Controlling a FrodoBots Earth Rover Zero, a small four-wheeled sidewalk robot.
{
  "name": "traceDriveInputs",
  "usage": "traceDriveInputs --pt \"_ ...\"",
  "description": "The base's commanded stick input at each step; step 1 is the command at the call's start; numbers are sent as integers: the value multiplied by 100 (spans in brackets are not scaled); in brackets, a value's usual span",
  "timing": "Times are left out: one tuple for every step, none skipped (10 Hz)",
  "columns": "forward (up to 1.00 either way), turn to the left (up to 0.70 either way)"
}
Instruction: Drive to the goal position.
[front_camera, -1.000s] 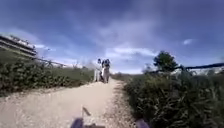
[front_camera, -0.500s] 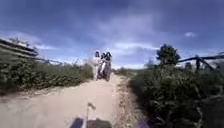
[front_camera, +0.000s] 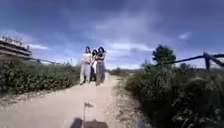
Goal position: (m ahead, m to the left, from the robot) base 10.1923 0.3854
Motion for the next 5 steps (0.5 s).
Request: traceDriveInputs --pt "85 -32" --pt "85 -10" --pt "85 0" --pt "85 0" --pt "85 0"
